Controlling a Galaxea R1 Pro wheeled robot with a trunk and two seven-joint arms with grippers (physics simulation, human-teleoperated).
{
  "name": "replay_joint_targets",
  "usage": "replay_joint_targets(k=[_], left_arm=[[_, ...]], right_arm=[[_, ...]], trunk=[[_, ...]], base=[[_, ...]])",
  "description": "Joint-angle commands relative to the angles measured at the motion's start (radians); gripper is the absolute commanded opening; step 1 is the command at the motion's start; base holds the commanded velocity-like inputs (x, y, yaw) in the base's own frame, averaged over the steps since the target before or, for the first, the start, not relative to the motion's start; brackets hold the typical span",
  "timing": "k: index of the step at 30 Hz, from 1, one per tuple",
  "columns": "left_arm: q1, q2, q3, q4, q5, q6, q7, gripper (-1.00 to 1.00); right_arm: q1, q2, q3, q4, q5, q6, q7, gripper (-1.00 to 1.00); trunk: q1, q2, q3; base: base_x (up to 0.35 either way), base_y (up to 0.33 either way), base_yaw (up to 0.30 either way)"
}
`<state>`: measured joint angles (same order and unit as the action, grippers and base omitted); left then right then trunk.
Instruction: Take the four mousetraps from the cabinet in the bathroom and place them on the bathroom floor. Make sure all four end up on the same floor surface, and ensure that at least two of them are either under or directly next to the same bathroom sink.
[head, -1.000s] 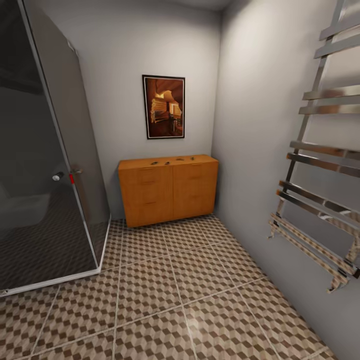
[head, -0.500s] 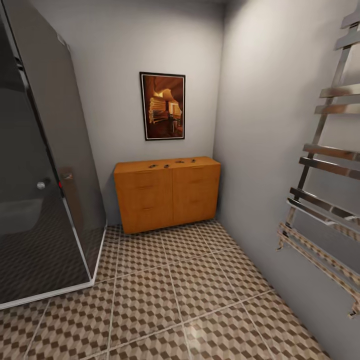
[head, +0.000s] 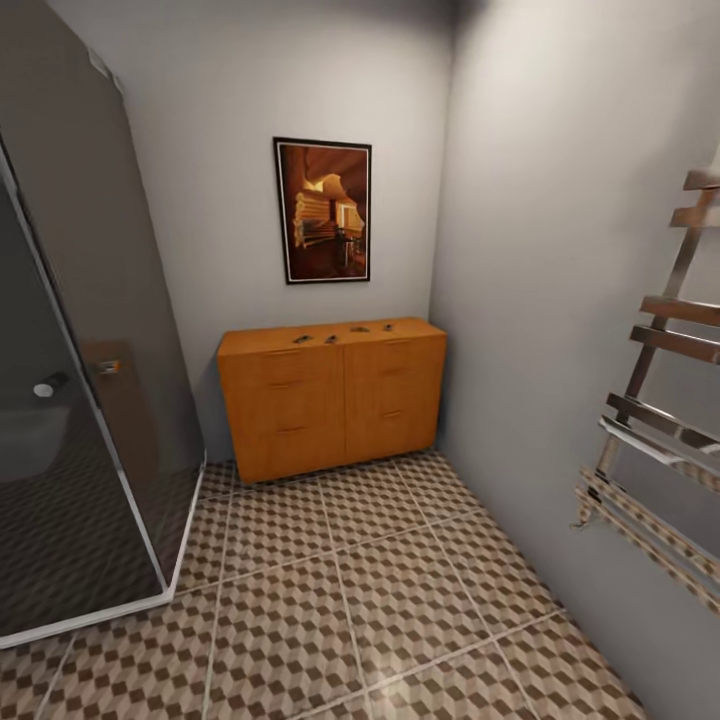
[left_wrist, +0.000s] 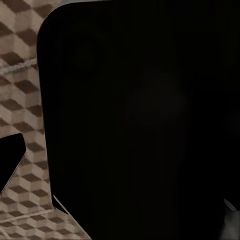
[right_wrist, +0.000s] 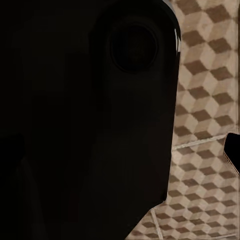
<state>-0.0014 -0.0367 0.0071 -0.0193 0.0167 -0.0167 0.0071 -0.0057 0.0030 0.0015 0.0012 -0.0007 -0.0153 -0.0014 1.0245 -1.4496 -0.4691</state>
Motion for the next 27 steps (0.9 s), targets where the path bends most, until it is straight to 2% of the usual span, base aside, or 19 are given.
replay_joint_targets(k=[1, 27], left_arm=[[0.000, 0.000, 0.001, 0.000, 0.002, -0.002, 0.001, 1.00], [0.000, 0.001, 0.000, 0.001, 0.002, -0.001, 0.001, 1.00]], right_arm=[[0.000, 0.000, 0.000, 0.000, 0.000, -0.002, 0.000, 1.00], [0.000, 0.000, 0.000, 0.000, 0.000, -0.002, 0.000, 1.00]], trunk=[[0.001, 0.000, -0.001], [0.001, 0.000, -0.001]], base=[[0.322, 0.000, 0.000], [0.321, 0.000, 0.000]])
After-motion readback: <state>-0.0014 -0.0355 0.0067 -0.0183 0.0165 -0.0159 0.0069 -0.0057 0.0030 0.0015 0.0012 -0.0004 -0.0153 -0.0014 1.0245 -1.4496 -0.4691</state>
